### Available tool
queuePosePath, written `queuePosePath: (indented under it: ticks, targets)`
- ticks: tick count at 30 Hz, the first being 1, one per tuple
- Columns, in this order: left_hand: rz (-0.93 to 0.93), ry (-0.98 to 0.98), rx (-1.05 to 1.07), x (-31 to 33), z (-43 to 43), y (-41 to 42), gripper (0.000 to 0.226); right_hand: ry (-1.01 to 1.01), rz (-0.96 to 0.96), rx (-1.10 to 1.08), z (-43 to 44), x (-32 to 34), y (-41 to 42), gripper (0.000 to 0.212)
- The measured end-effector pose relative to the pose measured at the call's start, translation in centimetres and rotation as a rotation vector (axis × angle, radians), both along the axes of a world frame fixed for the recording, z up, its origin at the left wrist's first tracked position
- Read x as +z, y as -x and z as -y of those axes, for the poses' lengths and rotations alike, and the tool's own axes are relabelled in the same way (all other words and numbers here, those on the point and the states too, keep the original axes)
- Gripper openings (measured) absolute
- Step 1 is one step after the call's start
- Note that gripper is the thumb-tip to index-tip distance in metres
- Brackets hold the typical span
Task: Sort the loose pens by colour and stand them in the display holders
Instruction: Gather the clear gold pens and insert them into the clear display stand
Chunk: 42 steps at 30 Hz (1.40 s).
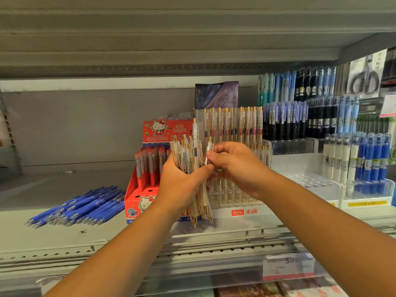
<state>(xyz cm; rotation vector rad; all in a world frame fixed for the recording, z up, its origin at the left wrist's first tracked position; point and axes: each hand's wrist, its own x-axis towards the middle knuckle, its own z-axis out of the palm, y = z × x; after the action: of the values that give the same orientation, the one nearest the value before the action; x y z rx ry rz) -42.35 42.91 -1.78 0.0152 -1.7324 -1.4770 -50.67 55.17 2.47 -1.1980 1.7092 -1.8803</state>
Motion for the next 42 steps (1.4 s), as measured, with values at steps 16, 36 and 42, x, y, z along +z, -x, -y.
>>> queuePosePath:
  ticks: [16,36,42]
  targets:
    - [-0.027,-0.094,0.051,0.5,-0.2,-0.3,0.057,0.121,0.041,-0.09,-0.3,-0.6,-0.4,0.007]
    - [-0.009,-0.021,0.177,0.1,0.9,-0.2,0.042,0.396,0.296,-0.432,0.2,-1.0,2.7,0.009]
    - [0.005,0.008,0.196,0.1,0.8,0.0,0.041,0.27,-0.129,-0.594,-1.2,-1.2,4.6,0.017]
